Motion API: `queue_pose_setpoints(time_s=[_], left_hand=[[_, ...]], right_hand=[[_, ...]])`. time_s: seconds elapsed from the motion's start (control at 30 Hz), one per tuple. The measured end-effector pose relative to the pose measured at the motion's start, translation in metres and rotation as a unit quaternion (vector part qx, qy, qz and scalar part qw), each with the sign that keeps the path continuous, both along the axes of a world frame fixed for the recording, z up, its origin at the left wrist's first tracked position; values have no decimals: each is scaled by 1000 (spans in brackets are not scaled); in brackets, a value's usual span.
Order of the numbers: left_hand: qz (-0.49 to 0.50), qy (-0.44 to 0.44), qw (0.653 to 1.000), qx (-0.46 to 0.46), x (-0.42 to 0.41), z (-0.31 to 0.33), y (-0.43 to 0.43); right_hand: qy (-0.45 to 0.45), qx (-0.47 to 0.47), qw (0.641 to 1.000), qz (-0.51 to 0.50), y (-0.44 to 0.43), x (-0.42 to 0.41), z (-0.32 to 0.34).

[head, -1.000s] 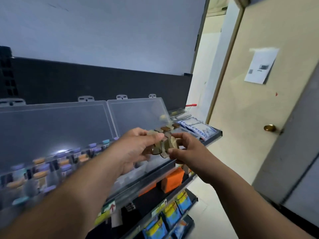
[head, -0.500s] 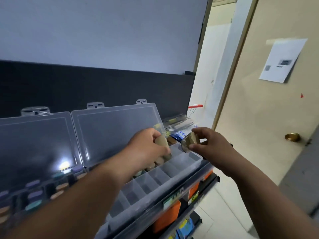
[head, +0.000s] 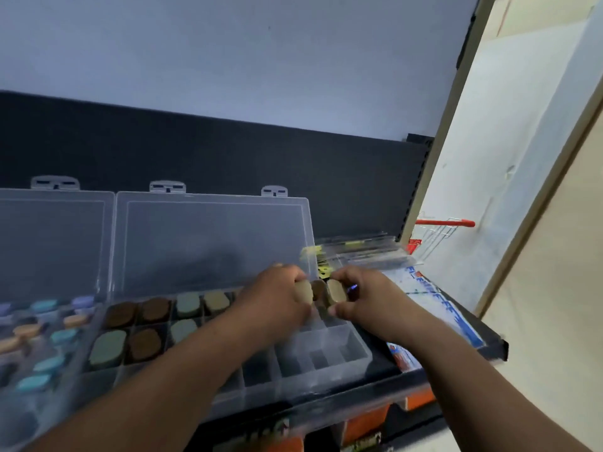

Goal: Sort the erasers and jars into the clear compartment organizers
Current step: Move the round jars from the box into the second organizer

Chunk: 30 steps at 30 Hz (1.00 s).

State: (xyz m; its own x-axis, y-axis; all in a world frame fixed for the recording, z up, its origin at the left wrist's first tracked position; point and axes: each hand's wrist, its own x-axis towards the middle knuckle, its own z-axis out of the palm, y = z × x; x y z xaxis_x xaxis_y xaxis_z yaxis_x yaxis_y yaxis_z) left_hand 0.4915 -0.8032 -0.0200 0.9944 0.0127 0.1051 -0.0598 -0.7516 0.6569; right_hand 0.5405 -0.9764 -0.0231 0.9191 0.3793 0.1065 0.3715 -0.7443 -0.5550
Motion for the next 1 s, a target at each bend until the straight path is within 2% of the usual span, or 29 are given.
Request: queue_pose_setpoints(time_s=[0.17,0.3,0.43,0.77,0.87,1.0], left_hand=[[36,-12,999,33,4,-9,-14],[54,-33,994,87,10,-11,-25],[64,-11,983,170,11,-21,-28],[98,5,968,231,6,-28,-28],[108,-9,969,222,-4,-22,-22],[127,-51,963,232,-32,-13,0]], right_hand=[[1,-19,998,51,-6,19,-10],[-18,-44,996,71,-10,28,-8],[-12,-82,990,112,-12,30,-13],[12,-104,984,141,-13,25,-6],[-5,-112,987,113,-6,19,0],[-80,-152,976,130,22,-2,11]])
